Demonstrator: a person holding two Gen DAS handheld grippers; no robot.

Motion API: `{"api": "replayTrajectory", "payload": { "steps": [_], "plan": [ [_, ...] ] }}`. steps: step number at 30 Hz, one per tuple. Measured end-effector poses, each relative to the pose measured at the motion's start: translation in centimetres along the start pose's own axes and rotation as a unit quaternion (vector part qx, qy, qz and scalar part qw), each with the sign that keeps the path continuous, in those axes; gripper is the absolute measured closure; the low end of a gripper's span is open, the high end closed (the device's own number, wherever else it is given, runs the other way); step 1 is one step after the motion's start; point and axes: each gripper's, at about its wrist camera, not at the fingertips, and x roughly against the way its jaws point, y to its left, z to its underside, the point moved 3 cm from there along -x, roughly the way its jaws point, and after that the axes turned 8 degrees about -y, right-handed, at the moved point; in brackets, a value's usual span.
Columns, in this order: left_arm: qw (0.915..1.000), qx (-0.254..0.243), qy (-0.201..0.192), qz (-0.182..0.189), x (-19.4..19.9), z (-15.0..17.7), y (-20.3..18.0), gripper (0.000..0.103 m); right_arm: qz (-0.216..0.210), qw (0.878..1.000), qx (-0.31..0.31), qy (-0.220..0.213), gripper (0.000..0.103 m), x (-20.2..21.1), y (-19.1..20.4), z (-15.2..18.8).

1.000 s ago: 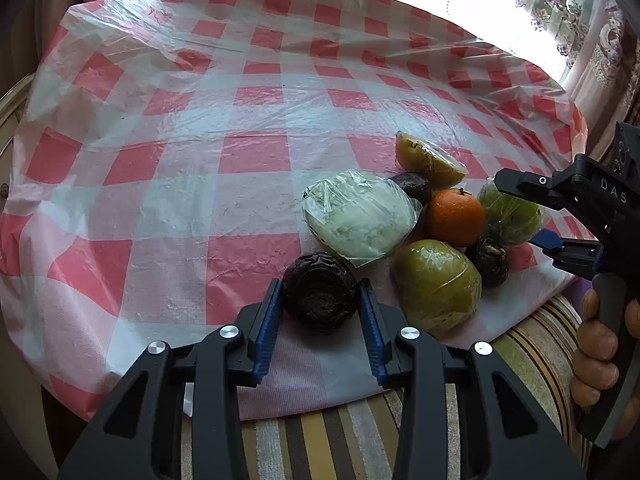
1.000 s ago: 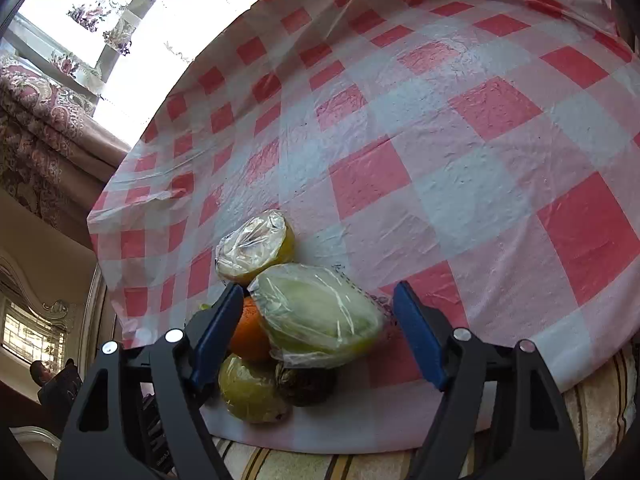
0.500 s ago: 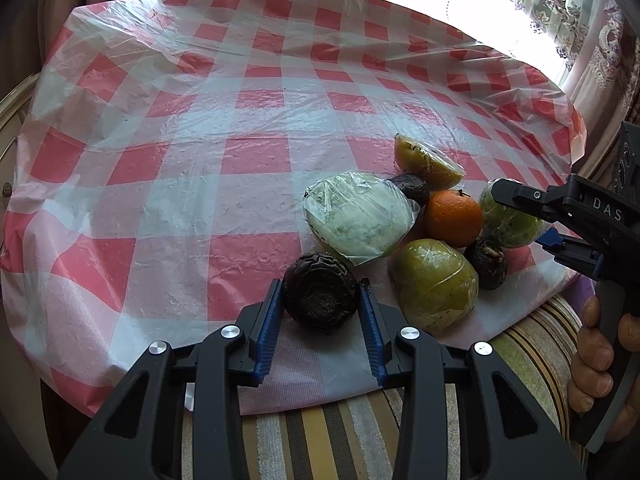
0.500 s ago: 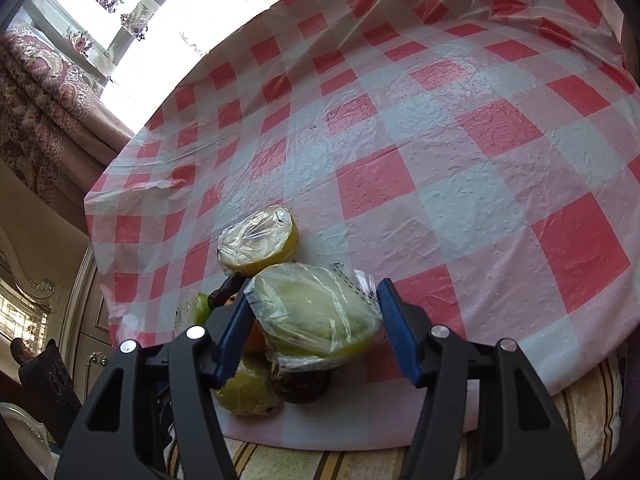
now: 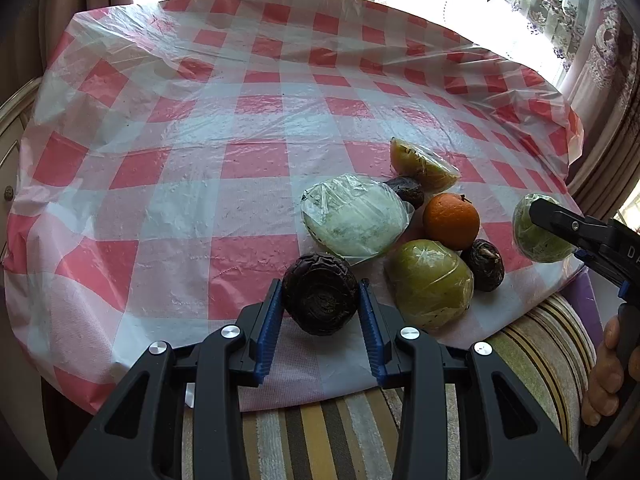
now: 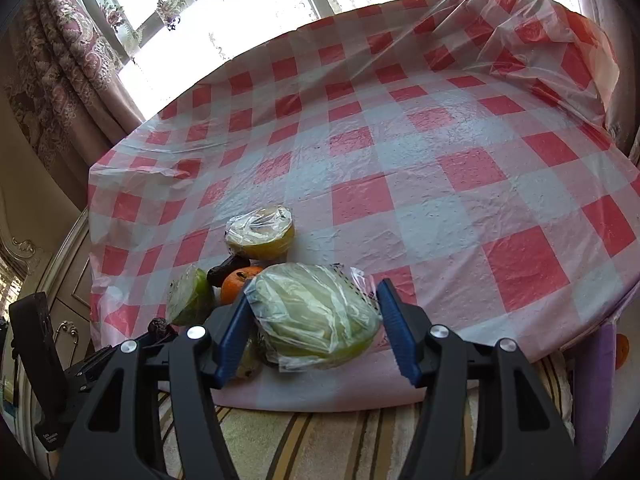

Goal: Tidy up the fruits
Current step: 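Grasp the plastic-wrapped green fruit with the right tool while the left grasps a dark round fruit, then carry both fruits into the white box and open both tools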

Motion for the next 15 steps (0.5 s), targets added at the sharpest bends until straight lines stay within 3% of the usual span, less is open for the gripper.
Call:
{"api": "replayTrajectory", "payload": {
  "steps": [8,15],
  "plan": [
    [0.9993,-0.025,-0.025,-0.009,1.5,-0.5,-1.0,0.067,0.004,1.000,0.002,-0.012,0.042,2.3,-1.6,-0.1],
    [0.9985,-0.044,-0.033,0.005,2.4,-0.9,-2.8,0.067,0.017,1.000,-0.017,-0.019,0.042,4.6,-4.5,0.0]
  ]
}}
